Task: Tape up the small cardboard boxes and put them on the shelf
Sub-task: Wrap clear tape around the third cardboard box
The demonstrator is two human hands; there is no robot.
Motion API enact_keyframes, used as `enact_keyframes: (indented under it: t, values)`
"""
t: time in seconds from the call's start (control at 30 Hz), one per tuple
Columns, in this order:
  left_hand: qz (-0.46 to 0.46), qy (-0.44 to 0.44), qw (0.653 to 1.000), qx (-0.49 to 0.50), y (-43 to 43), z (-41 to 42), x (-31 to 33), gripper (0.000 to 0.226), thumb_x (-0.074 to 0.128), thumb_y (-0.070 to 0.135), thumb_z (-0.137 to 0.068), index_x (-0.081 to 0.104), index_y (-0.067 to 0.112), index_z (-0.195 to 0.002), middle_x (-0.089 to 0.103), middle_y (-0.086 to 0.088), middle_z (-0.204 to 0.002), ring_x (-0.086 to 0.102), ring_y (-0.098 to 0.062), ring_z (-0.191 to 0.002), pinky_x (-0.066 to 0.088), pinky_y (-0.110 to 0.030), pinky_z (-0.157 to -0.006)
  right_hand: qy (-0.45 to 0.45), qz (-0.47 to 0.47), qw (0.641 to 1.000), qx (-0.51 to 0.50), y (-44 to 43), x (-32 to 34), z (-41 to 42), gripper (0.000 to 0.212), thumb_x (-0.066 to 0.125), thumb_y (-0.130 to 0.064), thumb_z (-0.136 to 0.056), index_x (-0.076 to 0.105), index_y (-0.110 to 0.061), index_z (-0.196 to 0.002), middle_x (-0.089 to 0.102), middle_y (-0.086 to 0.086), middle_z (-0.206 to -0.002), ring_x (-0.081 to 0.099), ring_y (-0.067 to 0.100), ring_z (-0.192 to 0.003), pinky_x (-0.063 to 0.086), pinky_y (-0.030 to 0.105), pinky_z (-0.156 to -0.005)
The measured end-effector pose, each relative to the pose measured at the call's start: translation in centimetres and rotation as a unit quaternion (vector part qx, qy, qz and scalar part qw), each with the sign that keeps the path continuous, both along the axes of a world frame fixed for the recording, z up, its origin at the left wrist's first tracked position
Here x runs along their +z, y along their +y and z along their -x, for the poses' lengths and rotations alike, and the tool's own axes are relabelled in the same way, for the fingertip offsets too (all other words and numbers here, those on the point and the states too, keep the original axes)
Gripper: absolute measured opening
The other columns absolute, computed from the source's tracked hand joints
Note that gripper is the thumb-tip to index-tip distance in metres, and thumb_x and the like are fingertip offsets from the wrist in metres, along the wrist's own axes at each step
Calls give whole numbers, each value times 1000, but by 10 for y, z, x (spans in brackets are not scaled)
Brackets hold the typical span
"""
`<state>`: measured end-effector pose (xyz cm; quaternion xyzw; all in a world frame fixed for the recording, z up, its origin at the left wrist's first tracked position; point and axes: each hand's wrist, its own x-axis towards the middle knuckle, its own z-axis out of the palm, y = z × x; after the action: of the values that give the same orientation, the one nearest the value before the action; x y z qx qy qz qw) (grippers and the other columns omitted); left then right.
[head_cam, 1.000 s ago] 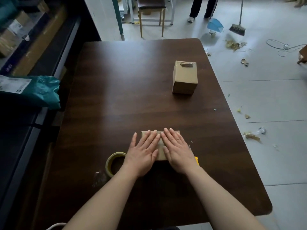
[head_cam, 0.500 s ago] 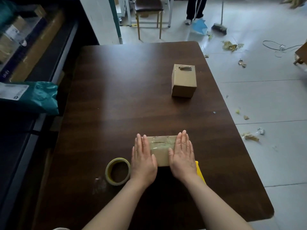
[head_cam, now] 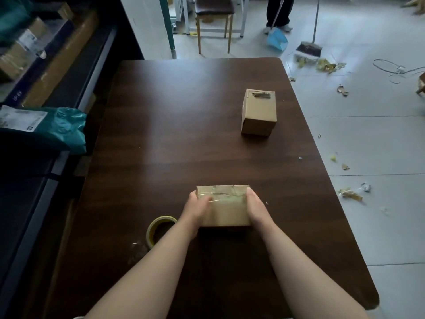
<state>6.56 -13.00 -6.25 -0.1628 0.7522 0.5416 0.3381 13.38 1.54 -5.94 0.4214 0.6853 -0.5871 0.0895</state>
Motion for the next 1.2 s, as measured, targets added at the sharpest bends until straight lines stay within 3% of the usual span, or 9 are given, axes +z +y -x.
enact_keyframes:
  t: [0.13,0.27,0.33,0.43,0.7,0.8,0.93,1.07,1.2]
  values:
    - [-40,62,994,78,-9,2,14,29,48,38,-95,53,17,-115,60,-8,-113,58,-23,-103,51,-41,-87,75,81,987,-113,12,16,3,47,33,-49,-101,66,-21,-118,64,-1,-122,59,16,-111,45,35,-100]
    - [-54,125,984,119,-14,-3,23,25,45,34,-100,52,15,-116,60,-5,-113,57,-20,-104,51,-38,-89,130,107,967,-191,18,31,2,39,38,-38,-102,69,-15,-99,72,7,-100,67,21,-99,54,39,-88]
    - [-38,151,981,113,-15,-4,24,27,48,27,-100,53,15,-124,58,-5,-123,56,-19,-112,47,-37,-98,153,85,965,-197,17,34,0,32,43,-31,-102,69,-13,-102,71,5,-98,66,19,-97,54,32,-79]
    - [1,178,981,71,-19,-10,21,33,51,18,-99,56,14,-131,57,-3,-129,54,-16,-117,44,-36,-104,149,70,969,-183,12,33,-5,23,48,-26,-100,70,-19,-106,70,2,-103,65,17,-99,55,36,-87]
    - [89,189,978,-25,-36,-45,10,22,58,5,-90,62,23,-102,59,0,-118,59,-10,-103,48,-21,-83,77,-36,992,-95,5,17,-43,25,56,-19,-94,73,-14,-77,72,1,-83,66,19,-89,52,38,-83]
    - [120,188,975,-17,-31,-57,7,23,60,11,-92,52,22,-111,54,-1,-121,54,-11,-105,44,-22,-82,68,-122,990,-23,-4,8,-50,7,63,-23,-90,67,-17,-91,65,-1,-95,62,20,-99,48,34,-86]
    - [135,207,969,-25,-9,-56,8,51,56,28,-95,36,13,-140,43,-1,-135,48,-12,-112,43,-25,-87,53,-163,985,23,-21,-1,-36,61,69,-45,-82,46,-20,-133,54,-5,-124,53,14,-113,46,34,-94]
    - [159,165,973,-27,0,-46,-15,65,59,50,-88,41,14,-139,59,-3,-128,59,-22,-110,50,-41,-93,64,-120,991,3,-26,-14,-24,51,72,-45,-79,51,-29,-122,64,-10,-111,62,12,-101,47,26,-76]
    - [127,178,976,22,1,-51,-31,63,62,54,-85,47,17,-134,66,3,-112,65,-13,-94,54,-31,-77,98,-74,992,-37,-30,-25,-27,55,71,-40,-84,49,-29,-133,65,-13,-114,63,1,-99,45,10,-69]
